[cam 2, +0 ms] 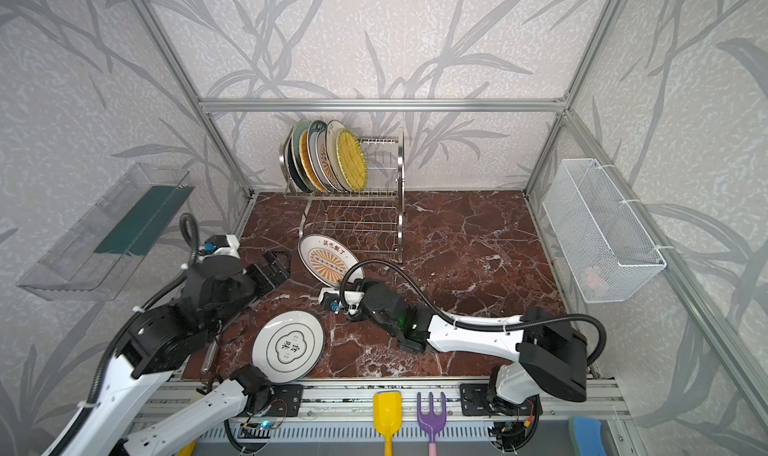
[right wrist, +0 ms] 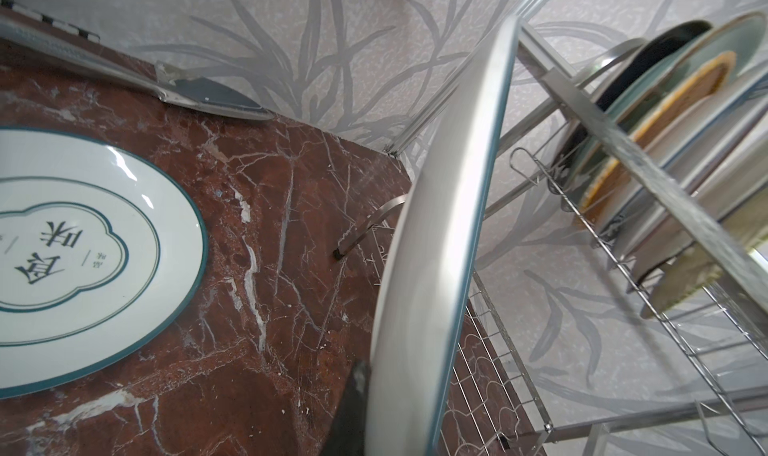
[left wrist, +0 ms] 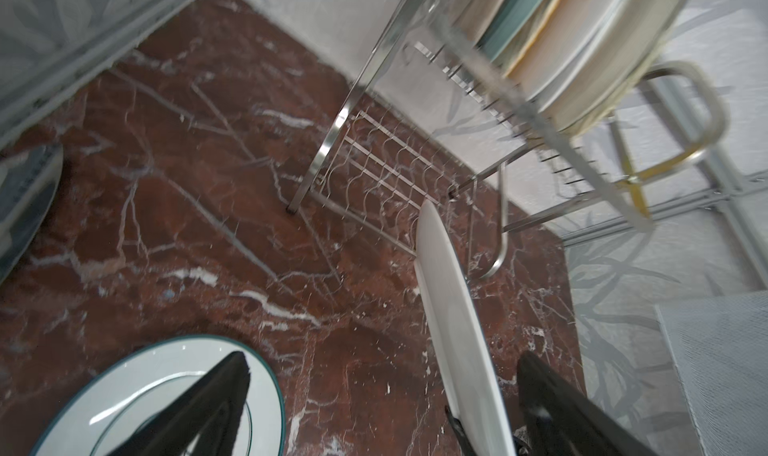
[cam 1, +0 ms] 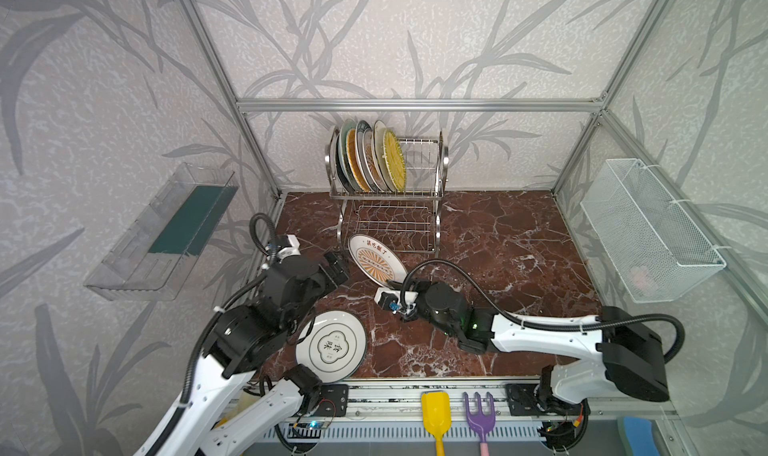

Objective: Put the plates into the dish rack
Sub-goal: 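Lift the plate toward the rack with right gripper while left releases and withdraws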

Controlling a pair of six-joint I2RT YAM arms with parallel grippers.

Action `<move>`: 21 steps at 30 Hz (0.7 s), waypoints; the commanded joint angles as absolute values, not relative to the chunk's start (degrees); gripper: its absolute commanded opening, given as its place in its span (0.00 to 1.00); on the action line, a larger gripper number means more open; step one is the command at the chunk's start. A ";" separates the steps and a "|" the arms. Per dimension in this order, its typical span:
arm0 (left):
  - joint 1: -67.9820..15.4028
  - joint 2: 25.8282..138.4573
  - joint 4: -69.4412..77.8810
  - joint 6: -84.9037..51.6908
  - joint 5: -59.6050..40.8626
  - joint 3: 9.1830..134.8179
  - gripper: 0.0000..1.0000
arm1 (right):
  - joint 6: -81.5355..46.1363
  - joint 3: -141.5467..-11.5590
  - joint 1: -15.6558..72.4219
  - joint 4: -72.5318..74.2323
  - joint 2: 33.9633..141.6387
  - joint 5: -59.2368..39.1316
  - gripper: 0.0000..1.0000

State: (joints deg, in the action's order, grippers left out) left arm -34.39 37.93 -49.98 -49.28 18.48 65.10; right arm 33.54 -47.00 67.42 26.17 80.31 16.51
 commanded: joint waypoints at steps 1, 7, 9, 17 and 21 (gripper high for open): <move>-34.15 28.38 -40.15 -31.13 17.75 60.39 0.99 | 22.64 -52.31 67.76 18.46 73.39 17.43 0.00; -34.18 14.26 -29.51 -19.73 17.02 49.48 0.99 | 12.28 -61.72 67.70 6.66 67.02 11.99 0.00; -34.16 11.80 -27.85 -17.56 16.11 46.23 0.99 | 8.69 -65.15 67.68 5.19 66.06 11.34 0.00; -34.12 7.91 -27.43 -16.69 9.52 39.12 0.99 | 2.37 -83.59 66.39 -0.57 70.53 18.13 0.00; -34.15 7.89 -29.14 -19.15 4.25 37.15 0.99 | -0.86 -94.58 63.04 -6.09 76.64 21.31 0.00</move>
State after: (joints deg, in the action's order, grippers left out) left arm -34.37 8.34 -29.02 -18.48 8.67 38.44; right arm 3.25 -88.71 65.30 -3.18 73.67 16.99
